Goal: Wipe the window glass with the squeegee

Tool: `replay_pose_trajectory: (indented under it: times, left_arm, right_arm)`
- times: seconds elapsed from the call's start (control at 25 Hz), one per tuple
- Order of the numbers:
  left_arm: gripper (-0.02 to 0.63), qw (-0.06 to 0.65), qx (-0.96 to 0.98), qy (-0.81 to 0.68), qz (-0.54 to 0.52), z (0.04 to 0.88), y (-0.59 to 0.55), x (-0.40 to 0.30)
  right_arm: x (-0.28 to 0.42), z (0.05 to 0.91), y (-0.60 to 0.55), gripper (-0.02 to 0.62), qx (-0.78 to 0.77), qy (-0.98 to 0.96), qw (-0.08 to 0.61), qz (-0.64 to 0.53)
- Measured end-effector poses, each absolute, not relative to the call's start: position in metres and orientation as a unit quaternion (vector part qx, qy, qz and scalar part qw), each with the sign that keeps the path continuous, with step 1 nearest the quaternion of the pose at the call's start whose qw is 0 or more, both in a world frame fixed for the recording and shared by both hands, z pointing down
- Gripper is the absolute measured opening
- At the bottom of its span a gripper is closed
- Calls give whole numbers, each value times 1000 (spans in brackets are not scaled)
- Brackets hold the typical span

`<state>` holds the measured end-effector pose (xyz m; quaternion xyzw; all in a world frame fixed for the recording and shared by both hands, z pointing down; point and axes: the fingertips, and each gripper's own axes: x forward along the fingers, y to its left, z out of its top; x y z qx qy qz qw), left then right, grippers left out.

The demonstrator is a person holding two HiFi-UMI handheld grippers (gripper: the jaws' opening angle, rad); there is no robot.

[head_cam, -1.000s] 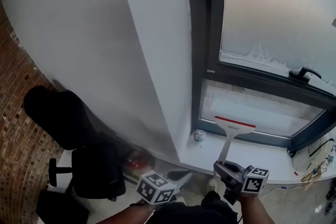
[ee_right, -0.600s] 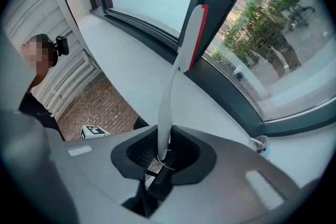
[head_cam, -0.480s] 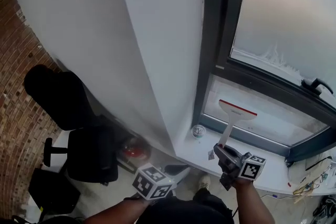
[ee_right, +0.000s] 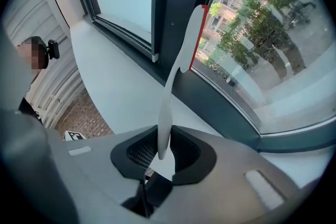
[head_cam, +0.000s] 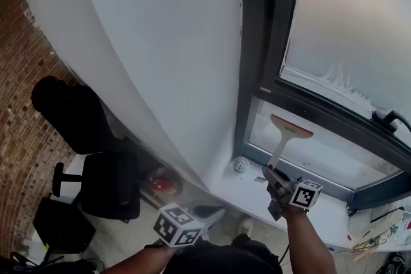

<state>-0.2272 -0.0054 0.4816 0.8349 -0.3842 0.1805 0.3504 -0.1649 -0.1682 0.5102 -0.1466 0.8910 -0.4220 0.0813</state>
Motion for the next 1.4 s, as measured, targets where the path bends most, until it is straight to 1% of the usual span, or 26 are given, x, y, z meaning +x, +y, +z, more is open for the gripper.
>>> replay_pose_trajectory:
  times: [0.32, 0.56, 0.84, 1.12, 1.4]
  left_arm:
    - [2, 352, 823, -394, 208, 492, -28, -207]
    - [2, 373, 824, -385, 185, 487, -40, -190]
    - [1, 389, 814, -388, 187, 498, -40, -183]
    - [2, 400, 807, -388, 196, 508, -33, -185]
    - [0, 409, 802, -388, 196, 513, -32, -186]
  right_arm:
    - [-158, 525, -210, 86, -144, 908, 79, -385]
    - [-152, 535, -231, 86, -143, 916, 72, -369]
    - [-148, 542, -242, 86, -131, 910, 96, -383]
    - [-153, 562, -249, 83, -109, 917, 77, -375]
    - [-146, 564, -250, 84, -90, 895, 112, -423]
